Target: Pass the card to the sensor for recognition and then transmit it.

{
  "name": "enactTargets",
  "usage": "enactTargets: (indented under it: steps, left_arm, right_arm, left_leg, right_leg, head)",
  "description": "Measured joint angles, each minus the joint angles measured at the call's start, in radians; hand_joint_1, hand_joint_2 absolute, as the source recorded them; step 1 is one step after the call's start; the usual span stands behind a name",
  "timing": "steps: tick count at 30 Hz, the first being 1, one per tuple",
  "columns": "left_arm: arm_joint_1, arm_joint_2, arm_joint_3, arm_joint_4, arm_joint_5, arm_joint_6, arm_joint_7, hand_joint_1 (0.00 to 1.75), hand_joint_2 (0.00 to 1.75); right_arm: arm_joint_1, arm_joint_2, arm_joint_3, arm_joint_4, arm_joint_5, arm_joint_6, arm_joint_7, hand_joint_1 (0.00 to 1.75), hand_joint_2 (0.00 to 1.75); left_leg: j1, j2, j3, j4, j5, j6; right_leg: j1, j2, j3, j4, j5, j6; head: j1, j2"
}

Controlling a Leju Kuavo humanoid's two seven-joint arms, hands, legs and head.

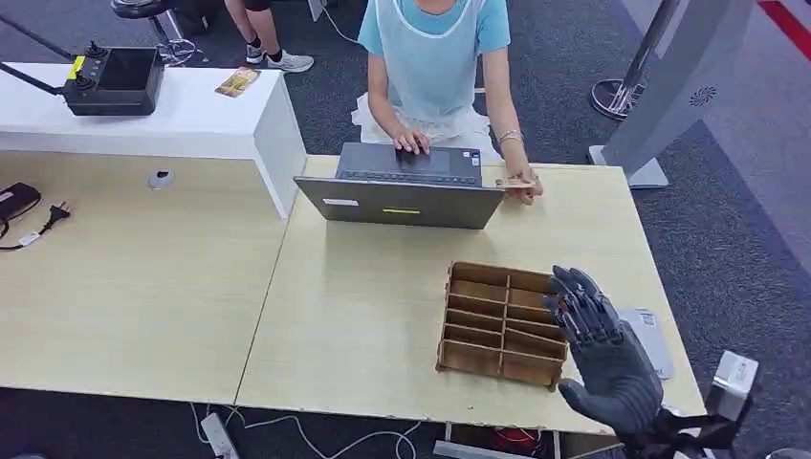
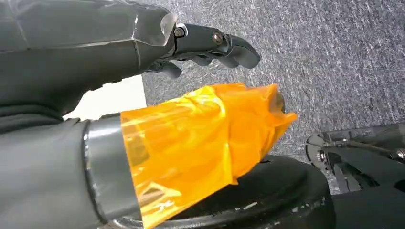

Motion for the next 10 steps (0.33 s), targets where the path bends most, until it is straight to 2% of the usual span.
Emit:
enactTargets:
  steps: [10]
  left_arm:
    - [0.0, 0.0, 0.0, 0.0, -0.001, 0.003, 0.0, 0.0, 0.0]
  right_arm:
    - [0.006, 0.0, 0.003, 0.002, 0.0, 0.0, -0.005, 0.0, 1.75]
  left_leg:
    - [0.0, 0.0, 0.0, 0.0, 0.0, 0.0]
  right_leg:
    - [0.0, 0.0, 0.0, 0.0, 0.0, 0.0]
  head:
    - [0.0, 0.0]
